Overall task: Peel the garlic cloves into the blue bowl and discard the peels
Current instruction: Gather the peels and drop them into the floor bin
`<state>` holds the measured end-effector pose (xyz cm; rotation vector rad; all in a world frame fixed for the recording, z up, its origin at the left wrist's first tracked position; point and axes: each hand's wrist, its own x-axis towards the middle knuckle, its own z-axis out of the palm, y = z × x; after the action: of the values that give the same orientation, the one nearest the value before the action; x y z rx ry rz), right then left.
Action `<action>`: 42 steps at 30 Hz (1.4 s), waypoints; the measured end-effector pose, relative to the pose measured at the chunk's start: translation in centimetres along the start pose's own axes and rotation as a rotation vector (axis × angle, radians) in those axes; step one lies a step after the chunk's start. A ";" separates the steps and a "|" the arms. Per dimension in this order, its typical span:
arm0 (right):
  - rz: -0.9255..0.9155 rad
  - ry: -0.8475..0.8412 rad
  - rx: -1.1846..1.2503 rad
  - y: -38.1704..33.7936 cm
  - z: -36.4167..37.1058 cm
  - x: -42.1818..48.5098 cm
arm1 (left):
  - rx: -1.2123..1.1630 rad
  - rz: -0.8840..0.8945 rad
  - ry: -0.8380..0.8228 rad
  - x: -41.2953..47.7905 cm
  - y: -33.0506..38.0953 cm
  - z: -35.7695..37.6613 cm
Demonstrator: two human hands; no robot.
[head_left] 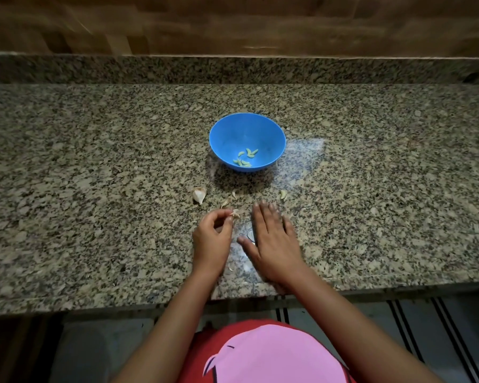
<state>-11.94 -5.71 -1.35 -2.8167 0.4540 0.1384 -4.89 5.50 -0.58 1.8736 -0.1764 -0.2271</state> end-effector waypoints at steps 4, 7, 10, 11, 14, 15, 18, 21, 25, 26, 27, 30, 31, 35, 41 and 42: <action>-0.091 0.058 0.106 0.0 -0.5 1.7 | -0.015 -0.018 0.015 -0.1 -0.4 -0.2; -0.194 0.109 0.178 0.3 -1.3 1.0 | -0.016 -0.008 0.013 -0.5 -0.5 -0.3; -0.223 0.122 0.182 0.7 -1.6 -1.0 | 0.020 -0.016 0.012 -0.9 -0.6 -0.4; -0.224 0.125 0.179 0.8 -1.7 -1.6 | 0.024 -0.025 0.013 -1.1 -0.6 -0.3; -0.214 0.126 0.195 0.8 -1.8 -2.7 | 0.000 -0.051 0.022 -1.6 -0.4 -0.1; -0.209 0.123 0.199 0.7 -1.8 -2.9 | -0.012 -0.062 0.023 -1.8 -0.3 -0.1; -0.180 0.103 0.205 0.6 -1.5 -2.6 | -0.171 -0.149 0.023 -2.3 0.0 0.1; -0.081 0.088 0.328 0.0 -2.2 -2.1 | -0.397 -0.282 0.071 -3.2 0.4 -0.4; 0.103 -0.008 0.706 -2.9 -3.6 -1.7 | -0.653 -0.354 0.209 -4.9 1.0 -2.9; 0.131 -0.043 0.850 -4.1 -3.7 -1.7 | -0.715 -0.360 0.256 -5.3 1.0 -3.9; 0.138 -0.078 0.962 -5.5 -3.6 -1.7 | -0.777 -0.364 0.311 -5.9 1.0 -5.1; 0.082 -0.238 1.137 -11.5 -2.6 -2.4 | -0.906 -0.350 0.471 -7.8 -0.2 -9.9; 0.068 -0.294 1.178 -13.5 -2.1 -2.7 | -0.929 -0.346 0.511 -8.6 -0.7 -11.5; -0.026 -0.584 1.231 -23.3 2.2 -5.5 | -0.994 -0.322 0.745 -14.0 -4.4 -20.2; -0.104 -0.941 1.112 -38.8 10.2 -12.9 | -1.005 -0.331 1.119 -24.2 -11.1 -33.2; -0.121 -0.988 1.087 -41.1 11.5 -14.0 | -1.015 -0.343 1.174 -25.6 -12.3 -35.0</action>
<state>-12.60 39.15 0.44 -1.4456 0.0501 0.8803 -21.06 47.52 -0.04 0.7711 0.9069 0.4949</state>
